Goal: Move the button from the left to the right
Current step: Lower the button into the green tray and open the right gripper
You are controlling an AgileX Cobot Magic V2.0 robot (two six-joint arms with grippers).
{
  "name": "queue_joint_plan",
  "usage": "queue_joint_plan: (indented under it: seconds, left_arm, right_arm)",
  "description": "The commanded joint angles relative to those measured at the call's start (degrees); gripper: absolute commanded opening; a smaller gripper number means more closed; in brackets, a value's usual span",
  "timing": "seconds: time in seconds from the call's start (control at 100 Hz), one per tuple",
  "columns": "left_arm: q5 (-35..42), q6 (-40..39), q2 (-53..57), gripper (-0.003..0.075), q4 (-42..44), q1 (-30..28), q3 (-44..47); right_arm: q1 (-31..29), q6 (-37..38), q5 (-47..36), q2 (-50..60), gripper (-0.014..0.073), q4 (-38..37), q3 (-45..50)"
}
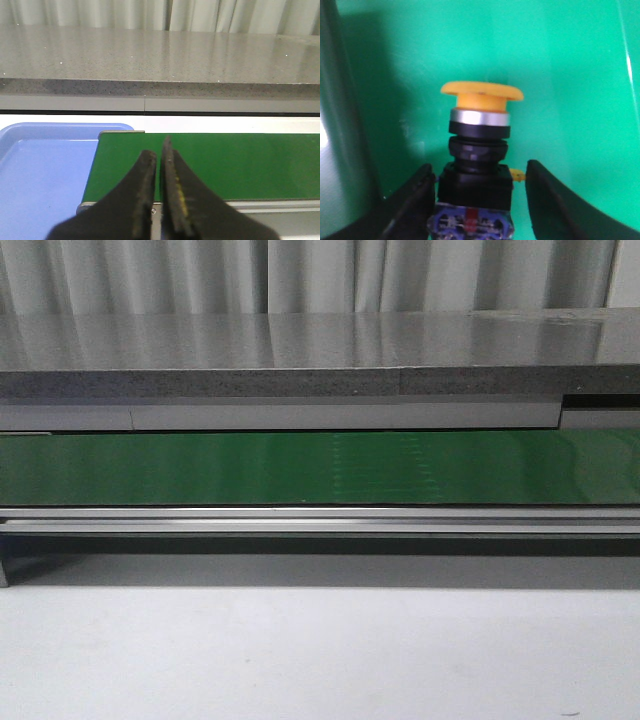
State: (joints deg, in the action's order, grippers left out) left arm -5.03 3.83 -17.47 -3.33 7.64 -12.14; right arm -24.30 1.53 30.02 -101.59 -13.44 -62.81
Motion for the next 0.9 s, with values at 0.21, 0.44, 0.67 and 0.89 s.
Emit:
queue_joint_plan:
  seconds: [0.21,0.44,0.67,0.89]
  left_arm:
    - [4.51,-0.1,-0.41,0.0005,-0.45,0.35,-1.62]
    - [4.51,-0.1,-0.41,0.0005,-0.45,0.35,-1.62]
    - [4.51,-0.1,-0.41,0.0005,-0.45,0.35,-1.62]
    - [4.51,-0.1,-0.41,0.0005,-0.45,0.35,-1.62]
  right_arm:
    - [-0.34,0.21,-2.24,2.61,0.0395,0.06,-1.82]
    - [-0.34,0.81,-2.8,2.61,0.0516,0.06,-1.82]
    - [-0.25,2.53,-3.51,4.58,0.0516,0.74,-1.83]
    - [3.33,2.53,-6.72,11.32,0.0486,3.79,-1.83]
